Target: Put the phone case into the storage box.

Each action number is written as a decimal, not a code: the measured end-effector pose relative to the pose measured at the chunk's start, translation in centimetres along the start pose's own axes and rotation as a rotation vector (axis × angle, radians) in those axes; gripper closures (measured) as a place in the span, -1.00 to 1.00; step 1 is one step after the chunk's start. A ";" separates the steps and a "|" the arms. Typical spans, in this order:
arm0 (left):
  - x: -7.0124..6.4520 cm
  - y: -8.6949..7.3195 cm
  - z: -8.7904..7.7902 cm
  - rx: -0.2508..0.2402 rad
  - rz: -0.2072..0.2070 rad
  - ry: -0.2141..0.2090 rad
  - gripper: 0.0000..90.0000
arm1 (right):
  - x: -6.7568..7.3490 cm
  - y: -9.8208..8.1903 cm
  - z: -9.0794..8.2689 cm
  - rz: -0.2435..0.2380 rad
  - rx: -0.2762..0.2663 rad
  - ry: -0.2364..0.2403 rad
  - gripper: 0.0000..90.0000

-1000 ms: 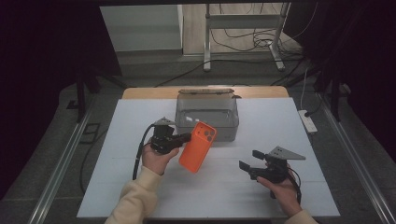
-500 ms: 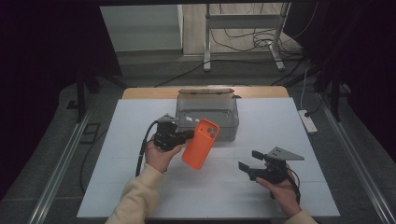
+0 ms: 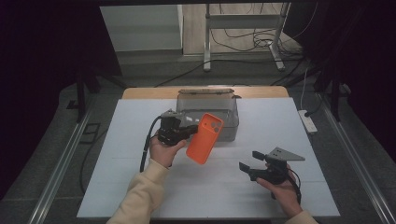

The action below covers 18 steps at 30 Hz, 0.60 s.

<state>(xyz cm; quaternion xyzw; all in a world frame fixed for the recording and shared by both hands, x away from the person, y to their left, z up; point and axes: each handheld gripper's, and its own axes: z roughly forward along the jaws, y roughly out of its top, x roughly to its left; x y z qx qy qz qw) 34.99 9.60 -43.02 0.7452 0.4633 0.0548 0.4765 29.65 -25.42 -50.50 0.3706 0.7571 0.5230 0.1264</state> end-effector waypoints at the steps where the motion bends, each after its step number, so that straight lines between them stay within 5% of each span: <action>1: 0.0 0.1 0.1 -0.001 0.004 -0.003 0.98 | 0.0 0.0 0.0 0.000 0.000 0.001 -0.56; 18: -0.8 1.6 1.1 -0.010 0.024 -0.007 0.98 | 0.0 0.0 0.1 0.002 0.002 0.003 -0.56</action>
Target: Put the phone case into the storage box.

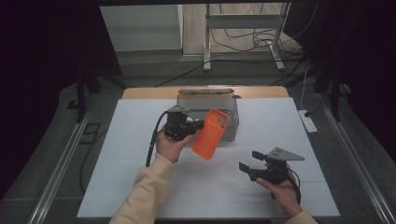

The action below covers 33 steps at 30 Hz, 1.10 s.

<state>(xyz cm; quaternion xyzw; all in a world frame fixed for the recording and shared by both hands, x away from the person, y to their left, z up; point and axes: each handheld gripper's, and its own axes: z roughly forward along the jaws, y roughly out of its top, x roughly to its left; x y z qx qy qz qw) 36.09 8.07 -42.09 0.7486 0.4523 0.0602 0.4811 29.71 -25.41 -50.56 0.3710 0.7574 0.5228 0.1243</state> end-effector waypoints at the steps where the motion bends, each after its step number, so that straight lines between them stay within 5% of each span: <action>1: 0.0 0.0 0.0 -0.002 -0.001 0.000 0.98 | 0.0 0.0 0.0 -0.002 0.002 -0.001 -0.56; 16: -0.2 1.0 0.9 -0.005 0.000 0.002 0.98 | 0.0 0.0 0.1 -0.012 0.007 -0.007 -0.56; 33: -0.2 1.5 1.7 0.004 0.002 0.004 0.98 | 1.2 2.2 0.8 -0.008 -0.063 0.044 -0.56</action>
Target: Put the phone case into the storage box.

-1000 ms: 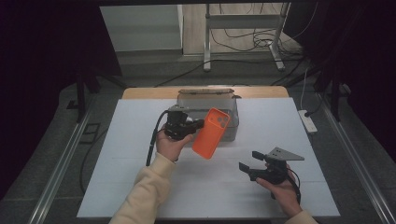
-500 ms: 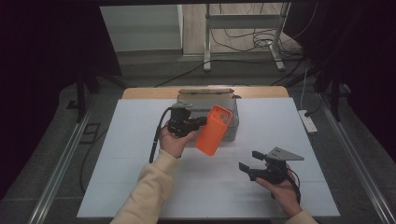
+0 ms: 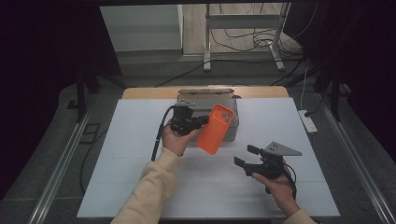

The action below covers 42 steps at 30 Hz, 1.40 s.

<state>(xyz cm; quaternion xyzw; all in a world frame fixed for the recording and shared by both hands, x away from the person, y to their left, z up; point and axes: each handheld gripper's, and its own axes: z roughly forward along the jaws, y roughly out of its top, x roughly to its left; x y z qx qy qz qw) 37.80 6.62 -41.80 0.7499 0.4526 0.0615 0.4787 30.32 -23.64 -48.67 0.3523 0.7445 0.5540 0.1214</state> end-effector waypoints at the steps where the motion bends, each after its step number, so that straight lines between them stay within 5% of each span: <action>1: 0.0 0.0 0.0 0.001 -0.001 0.001 0.98 | 0.2 0.1 0.1 0.000 -0.007 0.003 -0.56; 42: -0.2 -0.1 0.3 0.008 0.002 0.010 0.98 | 2.0 3.0 3.2 0.027 -0.071 0.053 -0.49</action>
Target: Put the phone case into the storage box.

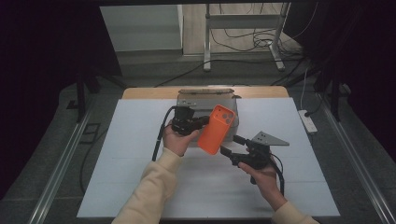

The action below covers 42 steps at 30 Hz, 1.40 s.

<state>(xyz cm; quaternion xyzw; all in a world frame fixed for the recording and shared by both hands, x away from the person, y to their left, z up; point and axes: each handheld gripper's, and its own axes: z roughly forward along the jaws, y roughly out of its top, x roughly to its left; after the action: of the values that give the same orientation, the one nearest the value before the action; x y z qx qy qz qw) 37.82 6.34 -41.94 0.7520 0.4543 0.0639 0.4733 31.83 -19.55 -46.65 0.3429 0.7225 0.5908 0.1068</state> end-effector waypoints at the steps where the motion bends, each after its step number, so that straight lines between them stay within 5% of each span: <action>1: 0.0 0.0 0.0 0.000 0.000 0.001 0.98 | 0.0 0.0 0.0 0.006 -0.001 0.004 -0.48; 30: -0.6 0.1 -0.1 -0.021 0.006 -0.011 0.98 | 0.0 0.5 0.8 0.060 -0.048 0.016 -0.17; 42: -1.0 0.0 0.0 -0.033 0.012 -0.009 0.98 | -0.6 0.6 1.0 0.147 -0.093 0.005 0.09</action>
<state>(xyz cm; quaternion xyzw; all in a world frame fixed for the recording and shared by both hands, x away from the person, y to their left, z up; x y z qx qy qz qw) 37.26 5.53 -41.59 0.7473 0.4462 0.0707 0.4873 33.08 -19.15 -46.48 0.3884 0.6674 0.6307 0.0771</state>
